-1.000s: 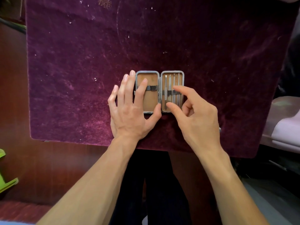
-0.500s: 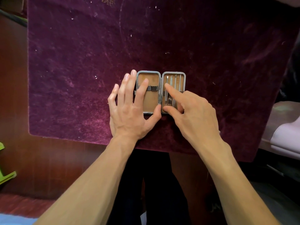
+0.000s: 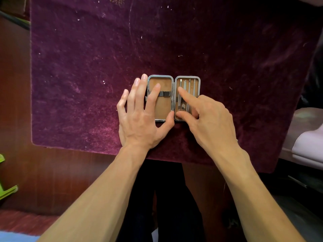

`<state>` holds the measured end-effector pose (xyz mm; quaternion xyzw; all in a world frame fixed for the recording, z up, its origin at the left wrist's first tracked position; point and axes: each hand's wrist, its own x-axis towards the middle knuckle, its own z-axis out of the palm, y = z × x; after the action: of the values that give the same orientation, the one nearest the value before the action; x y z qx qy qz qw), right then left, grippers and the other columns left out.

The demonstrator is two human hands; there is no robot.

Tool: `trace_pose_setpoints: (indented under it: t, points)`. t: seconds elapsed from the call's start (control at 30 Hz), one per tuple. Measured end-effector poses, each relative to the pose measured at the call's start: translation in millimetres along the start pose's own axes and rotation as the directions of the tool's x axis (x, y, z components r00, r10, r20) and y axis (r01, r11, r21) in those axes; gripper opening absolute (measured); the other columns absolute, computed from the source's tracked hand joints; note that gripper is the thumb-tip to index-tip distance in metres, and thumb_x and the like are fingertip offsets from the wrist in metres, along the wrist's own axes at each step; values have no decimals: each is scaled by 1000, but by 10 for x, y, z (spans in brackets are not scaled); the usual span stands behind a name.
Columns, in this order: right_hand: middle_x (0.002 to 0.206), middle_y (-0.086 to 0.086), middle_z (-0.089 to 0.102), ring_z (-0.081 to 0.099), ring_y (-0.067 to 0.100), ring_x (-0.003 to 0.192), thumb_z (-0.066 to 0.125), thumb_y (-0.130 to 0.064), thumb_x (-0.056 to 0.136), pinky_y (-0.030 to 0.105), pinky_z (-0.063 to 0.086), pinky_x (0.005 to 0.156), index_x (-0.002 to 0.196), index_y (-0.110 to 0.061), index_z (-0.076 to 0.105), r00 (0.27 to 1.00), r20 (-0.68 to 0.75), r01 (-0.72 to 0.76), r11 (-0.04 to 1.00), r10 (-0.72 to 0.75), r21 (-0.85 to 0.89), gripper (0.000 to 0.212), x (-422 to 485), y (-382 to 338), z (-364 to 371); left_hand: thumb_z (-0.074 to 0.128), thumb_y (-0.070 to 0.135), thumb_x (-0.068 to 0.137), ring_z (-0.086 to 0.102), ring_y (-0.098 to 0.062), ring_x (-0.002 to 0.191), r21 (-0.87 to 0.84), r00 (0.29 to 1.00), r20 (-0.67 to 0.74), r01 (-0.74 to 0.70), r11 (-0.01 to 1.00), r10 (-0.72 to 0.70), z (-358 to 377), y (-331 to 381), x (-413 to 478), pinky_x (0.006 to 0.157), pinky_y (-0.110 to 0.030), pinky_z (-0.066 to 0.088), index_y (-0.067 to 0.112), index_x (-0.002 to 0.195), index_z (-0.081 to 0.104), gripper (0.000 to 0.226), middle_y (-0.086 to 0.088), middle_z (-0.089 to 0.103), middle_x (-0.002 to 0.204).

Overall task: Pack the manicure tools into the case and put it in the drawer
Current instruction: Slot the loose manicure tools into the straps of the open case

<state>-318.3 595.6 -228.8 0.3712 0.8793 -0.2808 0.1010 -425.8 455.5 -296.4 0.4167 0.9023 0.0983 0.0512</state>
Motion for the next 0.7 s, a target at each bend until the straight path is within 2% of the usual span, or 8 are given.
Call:
trace_pose_setpoints:
  t: [0.1,0.17,0.23,0.33,0.47,0.53,0.6,0.7]
  points:
    - [73,-11,46,53,13,72,75,-42,95,45,57,69,154,-39,53,1000,-25,-11,996,13,89,62,-30,-1,0,46,67,94,30,-28,155,1,1000,-2,1,1000,-1,-1,7,1,124,-48,23,23,153,40,74,-11,31,167]
    - [77,-9,56,53,11,68,79,-40,93,42,57,70,150,-35,59,996,-82,-23,981,40,193,61,-90,30,-6,45,67,95,30,-27,156,3,1000,2,3,1000,-3,-7,10,2,124,-48,23,23,153,40,74,-11,31,168]
    - [87,-6,61,53,7,73,83,-37,91,31,56,73,144,-30,65,984,-161,-34,967,77,254,56,-208,138,-39,46,67,95,29,-27,156,-2,1000,5,3,1000,-3,-18,9,4,125,-48,22,23,153,40,73,-10,30,168]
    - [112,-8,58,54,11,102,87,-38,86,8,42,84,140,-29,67,955,-237,-132,970,180,204,58,-471,455,-120,48,64,93,29,-27,156,-25,1000,11,12,1000,-12,-40,10,7,125,-48,22,24,152,41,72,-10,30,168]
    - [121,-12,51,42,2,111,88,-37,83,-2,31,90,144,-30,65,945,-164,-250,950,282,189,66,-797,773,-133,49,63,93,28,-26,156,-37,1000,20,18,999,-17,-62,23,10,125,-48,21,24,152,40,72,-8,29,168]
    - [120,-11,52,42,1,110,88,-34,84,-3,31,90,143,-28,67,943,-156,-263,945,295,195,63,-880,830,-103,49,63,93,27,-26,157,-49,999,27,22,999,-21,-77,30,11,125,-48,20,24,152,40,71,-7,28,169]
    - [118,-11,52,43,2,110,86,-33,87,4,35,89,141,-26,69,931,-184,-279,938,317,205,57,-907,826,-64,48,64,93,26,-25,157,-69,999,30,29,997,-27,-92,39,16,125,-48,20,23,152,41,71,-6,28,169]
    - [118,-11,51,46,5,109,83,-35,90,10,42,90,137,-24,71,906,-300,-229,942,299,246,49,-845,631,14,49,65,93,25,-24,158,-107,999,29,38,994,-35,-113,44,8,126,-46,18,23,151,43,72,-5,28,169]
